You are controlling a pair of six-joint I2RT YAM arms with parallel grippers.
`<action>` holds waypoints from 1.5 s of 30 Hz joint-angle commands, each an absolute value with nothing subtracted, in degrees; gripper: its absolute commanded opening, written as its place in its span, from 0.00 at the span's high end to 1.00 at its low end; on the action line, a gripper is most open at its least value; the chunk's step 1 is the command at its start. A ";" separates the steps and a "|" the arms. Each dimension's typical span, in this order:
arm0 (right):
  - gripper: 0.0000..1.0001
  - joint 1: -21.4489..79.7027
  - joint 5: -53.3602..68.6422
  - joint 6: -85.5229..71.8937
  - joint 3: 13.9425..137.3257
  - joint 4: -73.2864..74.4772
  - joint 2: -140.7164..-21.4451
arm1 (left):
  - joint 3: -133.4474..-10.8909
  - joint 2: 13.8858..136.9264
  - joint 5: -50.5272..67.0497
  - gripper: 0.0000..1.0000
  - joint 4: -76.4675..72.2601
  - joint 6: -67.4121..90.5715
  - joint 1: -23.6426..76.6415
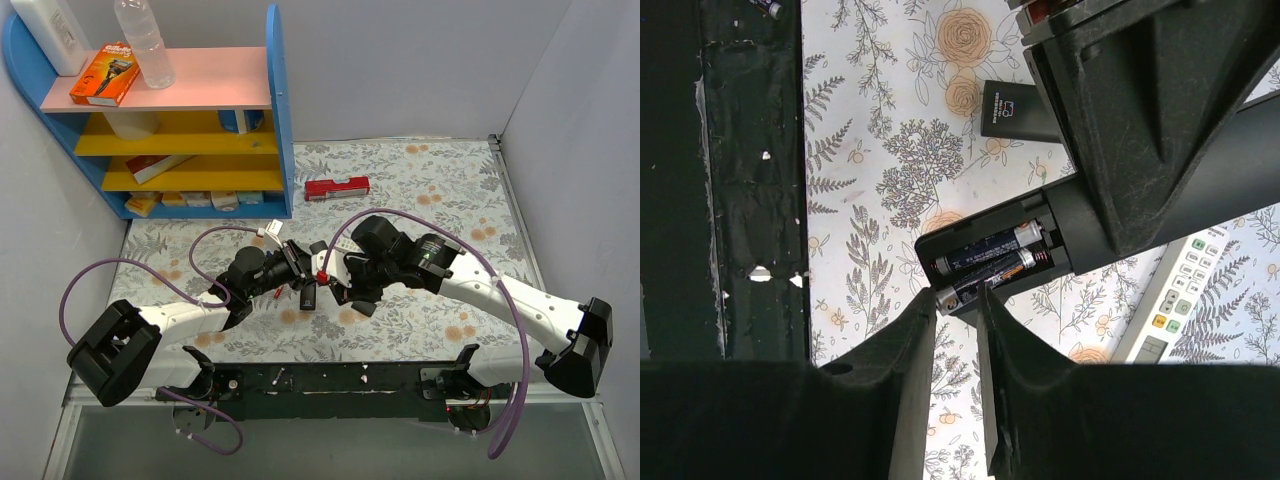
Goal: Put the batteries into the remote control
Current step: Load the battery into the remote control.
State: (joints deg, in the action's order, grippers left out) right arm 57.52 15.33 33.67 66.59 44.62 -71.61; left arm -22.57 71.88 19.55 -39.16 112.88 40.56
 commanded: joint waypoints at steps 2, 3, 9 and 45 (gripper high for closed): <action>0.71 57.83 15.82 34.19 65.74 42.71 -71.89 | -23.47 69.61 20.21 1.00 -40.87 112.06 40.25; 0.71 57.83 15.82 34.19 65.48 42.71 -71.98 | -23.47 69.61 20.21 1.00 -40.87 112.06 40.17; 0.76 57.83 15.65 33.58 64.87 41.84 -72.25 | -23.38 69.35 20.57 1.00 -41.48 112.06 40.17; 0.70 57.31 8.62 8.63 58.61 23.18 -68.03 | -20.39 63.72 9.86 1.00 -32.01 103.10 39.90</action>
